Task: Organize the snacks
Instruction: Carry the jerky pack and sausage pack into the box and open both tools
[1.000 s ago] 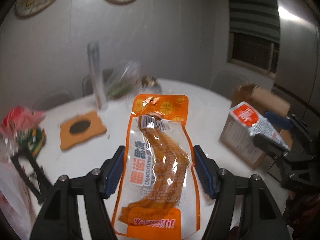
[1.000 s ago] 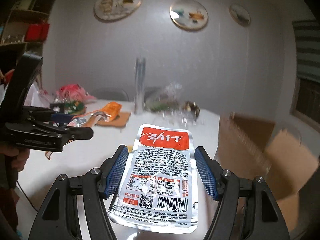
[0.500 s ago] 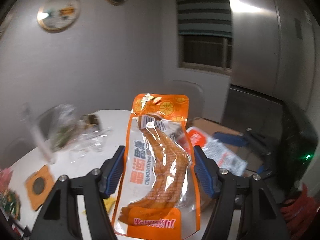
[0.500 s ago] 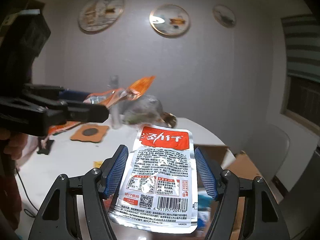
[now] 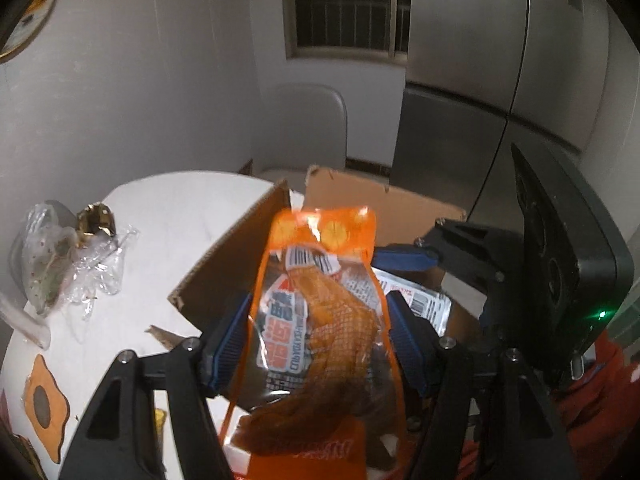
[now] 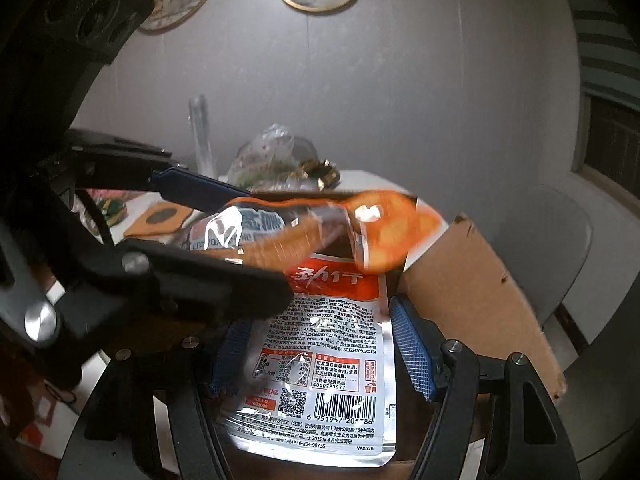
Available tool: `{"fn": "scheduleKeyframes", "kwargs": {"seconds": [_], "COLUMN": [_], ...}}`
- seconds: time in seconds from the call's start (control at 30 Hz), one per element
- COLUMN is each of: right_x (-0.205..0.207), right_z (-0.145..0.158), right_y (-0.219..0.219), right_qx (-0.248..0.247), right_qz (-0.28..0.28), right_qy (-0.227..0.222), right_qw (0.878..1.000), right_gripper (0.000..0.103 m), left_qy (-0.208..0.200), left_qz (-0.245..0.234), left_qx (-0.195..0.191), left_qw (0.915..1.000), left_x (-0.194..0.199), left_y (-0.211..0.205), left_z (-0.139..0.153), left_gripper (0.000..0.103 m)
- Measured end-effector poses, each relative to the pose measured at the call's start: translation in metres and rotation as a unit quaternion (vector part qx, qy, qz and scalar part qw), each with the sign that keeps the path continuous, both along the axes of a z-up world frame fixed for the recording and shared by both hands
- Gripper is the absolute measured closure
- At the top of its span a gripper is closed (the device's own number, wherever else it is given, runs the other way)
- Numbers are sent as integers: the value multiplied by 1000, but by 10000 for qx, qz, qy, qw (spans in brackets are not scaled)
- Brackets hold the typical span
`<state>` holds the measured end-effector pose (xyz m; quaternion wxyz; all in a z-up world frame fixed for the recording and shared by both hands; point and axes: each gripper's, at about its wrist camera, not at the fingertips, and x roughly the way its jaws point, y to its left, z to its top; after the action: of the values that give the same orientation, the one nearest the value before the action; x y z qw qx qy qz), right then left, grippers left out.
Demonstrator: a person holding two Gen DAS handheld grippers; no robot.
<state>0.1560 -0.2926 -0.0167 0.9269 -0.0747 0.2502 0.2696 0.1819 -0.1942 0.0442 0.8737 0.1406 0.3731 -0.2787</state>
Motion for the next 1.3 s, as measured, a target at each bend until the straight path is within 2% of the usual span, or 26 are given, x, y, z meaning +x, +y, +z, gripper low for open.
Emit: {"fn": "scheduleKeyframes", "kwargs": {"seconds": [0.23,0.3,0.53,0.63,0.73,0.8,0.87,0.9,1.13,1.3], "right_x": [13,15,15,9,1,-2,-7,-13,-17,-20], "right_z": [-12,-12,-10,-7,-5,-4,-5,-5,-7,0], "right_y": [2,1,-5,-9,-13,-16,-18,-23,-30,-37], "right_qx": [-251,-271,-263,-244,-259,-291,-341,-377,-460,-366], "right_qz": [73,98,160,203,159,143,108,104,-19,-32], "right_qy": [171,211,492,531,529,547,553,585,676,741], "right_qw": [9995,9994,9983,9981,9981,9980,9978,9975,9966,9966], "right_gripper": [36,36,36,30,28,28,27,27,26,25], "left_qy": [163,230,495,579,597,604,597,565,396,230], "left_qz": [-17,-21,-56,-63,-84,-108,-122,-104,-14,88], "left_qx": [309,386,482,617,671,597,463,456,412,206], "left_qw": [9994,9990,9976,9964,9959,9963,9971,9973,9984,9995], "left_x": [10,23,39,42,42,39,39,39,33,21], "left_y": [-15,-10,-17,-21,-23,-23,-21,-22,-14,1], "left_z": [-4,-12,-15,-20,-22,-18,-13,-11,-4,10], "left_gripper": [38,38,37,36,36,35,25,24,24,24]}}
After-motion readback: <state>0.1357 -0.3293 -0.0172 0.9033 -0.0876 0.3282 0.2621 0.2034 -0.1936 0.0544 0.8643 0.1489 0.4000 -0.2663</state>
